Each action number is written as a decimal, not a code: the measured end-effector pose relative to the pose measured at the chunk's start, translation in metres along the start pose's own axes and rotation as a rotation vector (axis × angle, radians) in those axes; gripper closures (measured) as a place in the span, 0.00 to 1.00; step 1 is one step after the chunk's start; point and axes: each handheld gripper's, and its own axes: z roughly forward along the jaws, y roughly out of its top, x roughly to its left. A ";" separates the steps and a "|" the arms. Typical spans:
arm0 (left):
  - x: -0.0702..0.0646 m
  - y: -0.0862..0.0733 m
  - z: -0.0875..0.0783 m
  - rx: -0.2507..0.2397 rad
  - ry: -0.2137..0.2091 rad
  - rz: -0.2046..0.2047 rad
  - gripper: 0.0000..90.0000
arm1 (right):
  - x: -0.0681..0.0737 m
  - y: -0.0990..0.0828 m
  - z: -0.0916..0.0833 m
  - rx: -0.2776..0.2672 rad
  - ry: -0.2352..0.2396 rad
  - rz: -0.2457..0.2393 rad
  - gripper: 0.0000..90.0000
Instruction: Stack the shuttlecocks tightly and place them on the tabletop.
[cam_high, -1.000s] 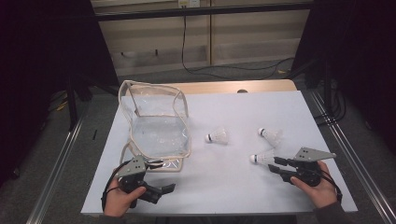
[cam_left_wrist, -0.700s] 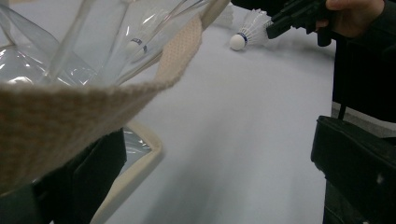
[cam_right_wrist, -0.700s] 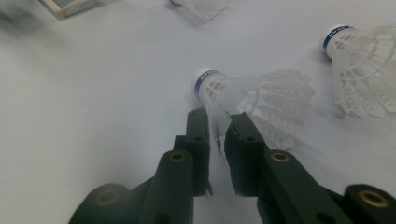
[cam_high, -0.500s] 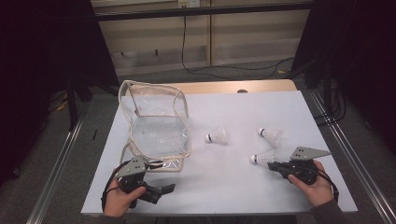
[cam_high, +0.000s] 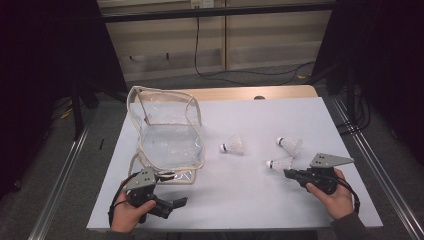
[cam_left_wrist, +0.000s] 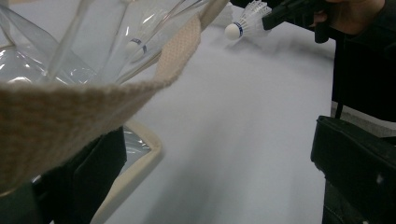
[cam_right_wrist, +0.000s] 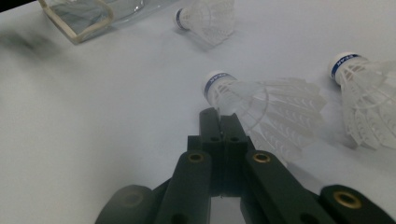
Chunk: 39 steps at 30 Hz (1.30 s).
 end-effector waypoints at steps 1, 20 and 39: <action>0.000 0.000 0.000 -0.002 0.000 0.000 0.04 | 0.000 0.001 0.000 -0.004 0.001 -0.001 1.00; 0.000 -0.001 0.000 -0.024 0.010 0.007 0.04 | -0.003 0.022 0.015 -0.050 0.005 0.001 1.00; 0.000 -0.002 -0.001 -0.057 0.013 0.007 0.03 | -0.005 0.032 0.032 -0.052 0.007 -0.007 1.00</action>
